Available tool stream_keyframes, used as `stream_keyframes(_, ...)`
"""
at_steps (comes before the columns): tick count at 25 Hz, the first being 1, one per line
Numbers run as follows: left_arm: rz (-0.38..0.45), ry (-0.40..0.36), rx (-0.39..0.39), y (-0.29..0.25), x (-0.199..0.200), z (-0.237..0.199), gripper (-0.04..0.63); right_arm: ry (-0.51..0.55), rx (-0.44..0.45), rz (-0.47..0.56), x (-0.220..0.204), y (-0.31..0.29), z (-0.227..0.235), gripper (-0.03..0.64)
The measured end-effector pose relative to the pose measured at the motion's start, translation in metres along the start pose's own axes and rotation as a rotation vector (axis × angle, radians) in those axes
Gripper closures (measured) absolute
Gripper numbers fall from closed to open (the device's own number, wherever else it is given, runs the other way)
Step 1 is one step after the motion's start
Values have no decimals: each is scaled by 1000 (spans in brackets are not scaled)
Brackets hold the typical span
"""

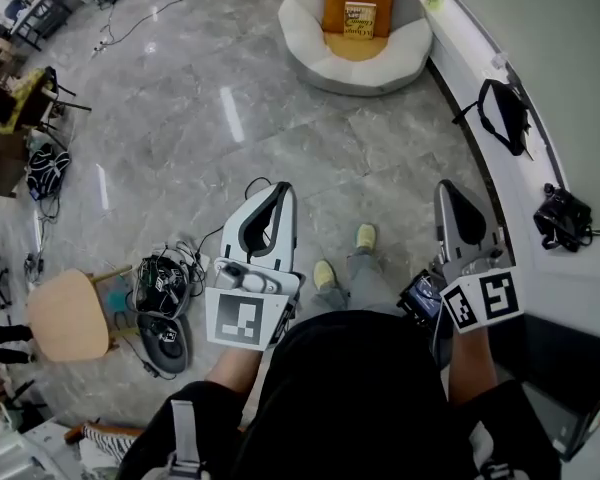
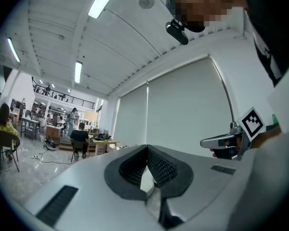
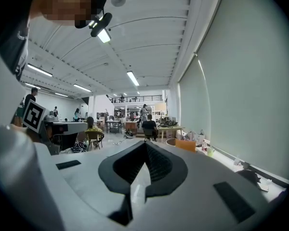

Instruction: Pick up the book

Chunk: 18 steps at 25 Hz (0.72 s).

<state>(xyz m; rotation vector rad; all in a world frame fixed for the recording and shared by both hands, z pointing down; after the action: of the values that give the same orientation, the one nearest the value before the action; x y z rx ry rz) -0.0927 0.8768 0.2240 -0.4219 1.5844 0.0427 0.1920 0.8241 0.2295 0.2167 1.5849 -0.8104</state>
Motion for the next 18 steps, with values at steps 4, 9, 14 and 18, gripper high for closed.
stream_keyframes(4,10,-24,26,-11,4,4,584,-9,-29,4,1,-3,9,604)
stream_keyframes(9,-36,-14,66,-39,8,9,584,28,-120,-14,10,-24,19,604)
stream_keyframes(14,-37,-29,92,-75,22,16,584,33,-150,-4,27,-51,22,604)
stream_keyframes(18,-48,-31,120,-98,34,16,584,18,-152,12,46,-71,30,604)
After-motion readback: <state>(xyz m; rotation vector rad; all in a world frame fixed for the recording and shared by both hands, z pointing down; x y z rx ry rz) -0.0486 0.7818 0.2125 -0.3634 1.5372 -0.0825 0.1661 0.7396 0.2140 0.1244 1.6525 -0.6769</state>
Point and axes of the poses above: the fingertips, and each gripper's own axes: y backward along the fingers, z to its right, x out of its top, the point moved 9 cm from there along y, backward along the fingers, and after that the axes turned 13 degrees about -z, right-handed, at the moved point
